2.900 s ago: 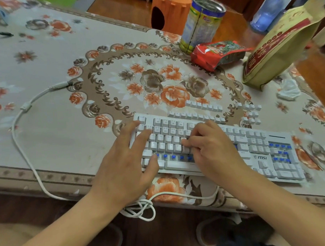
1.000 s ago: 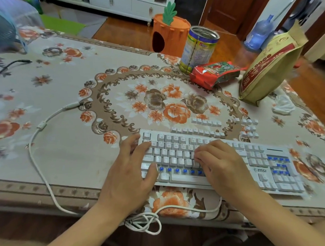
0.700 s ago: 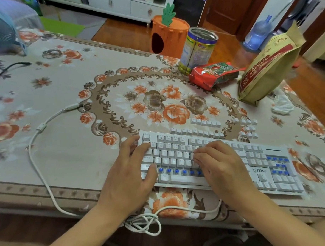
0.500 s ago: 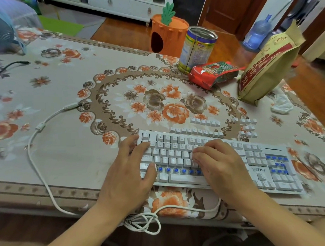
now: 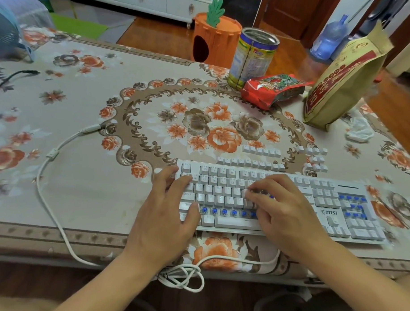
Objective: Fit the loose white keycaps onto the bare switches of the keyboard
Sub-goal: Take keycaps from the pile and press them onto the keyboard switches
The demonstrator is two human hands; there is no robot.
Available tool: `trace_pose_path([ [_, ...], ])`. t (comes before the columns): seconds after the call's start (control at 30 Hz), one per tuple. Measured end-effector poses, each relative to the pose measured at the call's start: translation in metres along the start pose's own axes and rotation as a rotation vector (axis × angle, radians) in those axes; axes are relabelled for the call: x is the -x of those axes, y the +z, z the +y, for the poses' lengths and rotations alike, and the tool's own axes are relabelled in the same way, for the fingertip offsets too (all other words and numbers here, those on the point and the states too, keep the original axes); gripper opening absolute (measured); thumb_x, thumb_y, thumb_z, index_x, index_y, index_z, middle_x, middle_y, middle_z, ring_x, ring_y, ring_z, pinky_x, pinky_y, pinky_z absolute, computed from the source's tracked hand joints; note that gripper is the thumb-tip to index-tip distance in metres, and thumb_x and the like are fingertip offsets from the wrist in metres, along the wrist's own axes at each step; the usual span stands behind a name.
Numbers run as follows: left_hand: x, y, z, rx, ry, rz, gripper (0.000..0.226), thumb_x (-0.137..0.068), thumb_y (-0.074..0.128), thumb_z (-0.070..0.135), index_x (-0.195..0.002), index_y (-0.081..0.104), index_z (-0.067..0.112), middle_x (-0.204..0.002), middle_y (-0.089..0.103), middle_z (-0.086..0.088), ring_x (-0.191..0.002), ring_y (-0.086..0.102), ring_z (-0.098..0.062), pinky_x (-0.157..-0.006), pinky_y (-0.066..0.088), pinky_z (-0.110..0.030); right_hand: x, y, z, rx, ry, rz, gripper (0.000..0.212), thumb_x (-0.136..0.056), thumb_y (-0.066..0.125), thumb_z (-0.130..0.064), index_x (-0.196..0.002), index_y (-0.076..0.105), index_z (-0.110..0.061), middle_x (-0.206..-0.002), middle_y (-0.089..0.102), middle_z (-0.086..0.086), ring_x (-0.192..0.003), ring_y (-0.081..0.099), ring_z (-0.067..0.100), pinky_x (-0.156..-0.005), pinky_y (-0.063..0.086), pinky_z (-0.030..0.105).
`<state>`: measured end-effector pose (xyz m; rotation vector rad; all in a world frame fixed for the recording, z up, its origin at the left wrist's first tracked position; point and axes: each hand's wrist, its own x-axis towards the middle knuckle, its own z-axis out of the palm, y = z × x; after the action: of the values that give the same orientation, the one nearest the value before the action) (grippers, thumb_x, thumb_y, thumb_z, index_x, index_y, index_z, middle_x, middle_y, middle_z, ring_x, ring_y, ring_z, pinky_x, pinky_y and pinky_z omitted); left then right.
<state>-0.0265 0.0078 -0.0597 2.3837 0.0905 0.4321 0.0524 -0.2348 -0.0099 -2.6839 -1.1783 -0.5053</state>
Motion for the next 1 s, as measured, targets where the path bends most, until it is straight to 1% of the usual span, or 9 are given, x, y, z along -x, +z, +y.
trace_pose_path([
  [0.1,0.000,0.001,0.000,-0.004,0.001,0.003,0.054,-0.090,0.054,0.040,-0.139,0.055,0.018,-0.154,0.032,0.006,-0.125,0.046,-0.009,-0.087,0.044,-0.023,-0.005,-0.003,-0.004,-0.039,0.085,-0.014,0.024,-0.081,0.067,0.002,-0.100,0.078,-0.009,-0.102,0.067,0.003,-0.101,0.055,0.026,-0.077,0.053,0.036],
  [0.2,-0.001,0.001,0.000,0.014,-0.012,0.011,0.053,-0.089,0.053,0.042,-0.138,0.055,0.020,-0.153,0.032,0.008,-0.119,0.037,0.006,-0.084,0.044,-0.023,-0.012,-0.005,-0.013,-0.036,0.110,-0.039,0.019,-0.085,0.062,-0.005,-0.090,0.079,-0.011,-0.095,0.066,0.000,-0.095,0.055,0.024,-0.072,0.053,0.034],
  [0.27,-0.001,0.001,0.000,0.021,-0.020,0.012,0.053,-0.089,0.052,0.042,-0.138,0.055,0.020,-0.153,0.032,0.008,-0.117,0.032,0.010,-0.084,0.044,-0.024,-0.015,-0.006,-0.018,0.001,0.103,-0.060,0.014,-0.083,0.067,-0.005,-0.083,0.079,-0.012,-0.088,0.065,-0.002,-0.089,0.053,0.022,-0.067,0.050,0.031],
  [0.47,0.000,0.000,0.001,0.006,0.012,0.001,0.054,-0.089,0.053,0.041,-0.137,0.056,0.016,-0.152,0.035,0.004,-0.127,0.042,-0.005,-0.085,0.044,-0.023,-0.019,0.002,-0.014,-0.039,0.214,-0.074,0.016,-0.078,0.074,0.000,-0.076,0.079,-0.015,-0.081,0.059,-0.004,-0.084,0.050,0.021,-0.062,0.050,0.037],
  [0.57,0.000,0.002,0.001,-0.003,0.009,0.001,0.054,-0.089,0.051,0.043,-0.136,0.056,0.016,-0.151,0.036,0.003,-0.127,0.044,-0.009,-0.085,0.045,-0.025,-0.020,0.008,-0.014,-0.087,0.259,-0.069,0.021,-0.075,0.075,0.004,-0.074,0.079,-0.017,-0.081,0.059,-0.005,-0.084,0.051,0.022,-0.058,0.048,0.035],
  [0.73,0.002,0.003,0.002,-0.030,0.001,-0.009,0.048,-0.093,0.063,0.033,-0.137,0.056,0.016,-0.153,0.034,0.003,-0.124,0.048,-0.014,-0.084,0.046,-0.027,-0.019,0.002,-0.011,-0.136,0.290,-0.126,0.017,-0.080,0.076,-0.002,-0.082,0.080,-0.019,-0.093,0.055,-0.006,-0.096,0.047,0.020,-0.072,0.047,0.034],
  [0.83,0.003,0.002,0.003,-0.040,0.004,-0.023,0.053,-0.090,0.063,0.035,-0.139,0.054,0.017,-0.154,0.032,0.004,-0.124,0.048,-0.015,-0.083,0.047,-0.026,-0.018,-0.006,-0.011,-0.102,0.237,-0.188,0.017,-0.085,0.073,-0.006,-0.091,0.080,-0.020,-0.098,0.055,-0.005,-0.100,0.045,0.021,-0.080,0.049,0.037],
  [0.93,0.003,0.001,0.001,-0.032,0.021,-0.023,0.051,-0.090,0.066,0.031,-0.139,0.054,0.018,-0.154,0.032,0.004,-0.126,0.049,-0.016,-0.084,0.046,-0.026,-0.020,-0.019,-0.006,-0.147,0.246,-0.326,0.025,-0.095,0.060,-0.016,-0.113,0.075,-0.025,-0.102,0.050,-0.012,-0.104,0.039,0.013,-0.089,0.039,0.025],
  [1.0,0.004,0.000,0.001,-0.018,0.023,-0.015,0.049,-0.092,0.065,0.030,-0.138,0.054,0.018,-0.154,0.032,0.006,-0.126,0.047,-0.014,-0.085,0.046,-0.026,-0.027,-0.029,0.001,-0.205,0.282,-0.386,0.027,-0.098,0.056,-0.016,-0.115,0.074,-0.026,-0.103,0.051,-0.015,-0.105,0.040,0.008,-0.088,0.034,0.019],
])
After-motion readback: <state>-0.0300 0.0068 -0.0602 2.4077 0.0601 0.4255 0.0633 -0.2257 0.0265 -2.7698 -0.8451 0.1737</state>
